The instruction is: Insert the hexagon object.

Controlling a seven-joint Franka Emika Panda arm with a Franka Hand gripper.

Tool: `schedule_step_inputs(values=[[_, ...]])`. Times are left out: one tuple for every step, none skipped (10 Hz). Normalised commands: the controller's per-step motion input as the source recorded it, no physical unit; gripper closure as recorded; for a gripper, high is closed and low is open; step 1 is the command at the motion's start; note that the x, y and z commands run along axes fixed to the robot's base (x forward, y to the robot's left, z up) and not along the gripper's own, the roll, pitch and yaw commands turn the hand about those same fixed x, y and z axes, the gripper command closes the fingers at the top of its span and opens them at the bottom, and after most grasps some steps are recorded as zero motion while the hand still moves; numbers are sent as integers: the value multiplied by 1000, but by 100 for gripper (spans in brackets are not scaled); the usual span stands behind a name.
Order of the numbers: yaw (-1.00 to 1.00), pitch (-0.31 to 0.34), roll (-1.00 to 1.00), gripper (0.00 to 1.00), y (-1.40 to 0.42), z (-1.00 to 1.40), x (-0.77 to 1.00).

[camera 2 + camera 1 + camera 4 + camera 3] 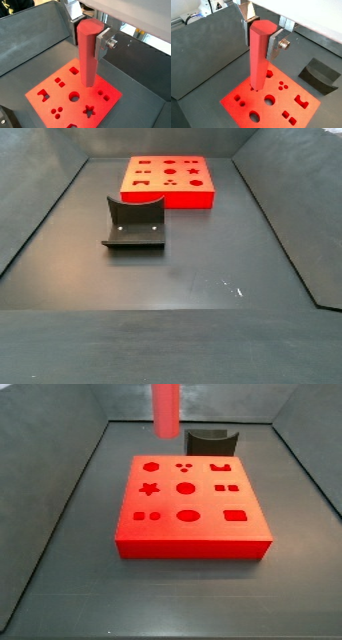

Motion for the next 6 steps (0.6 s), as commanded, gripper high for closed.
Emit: schedule_step_inputs(values=[[0,0,0,100,20,0,0],[77,0,-47,100,320,0,120],[357,0,0,100,654,0,71],[371,0,0,100,723,0,0],[383,14,0,100,731,0,0],[583,37,3,100,583,31,-57]])
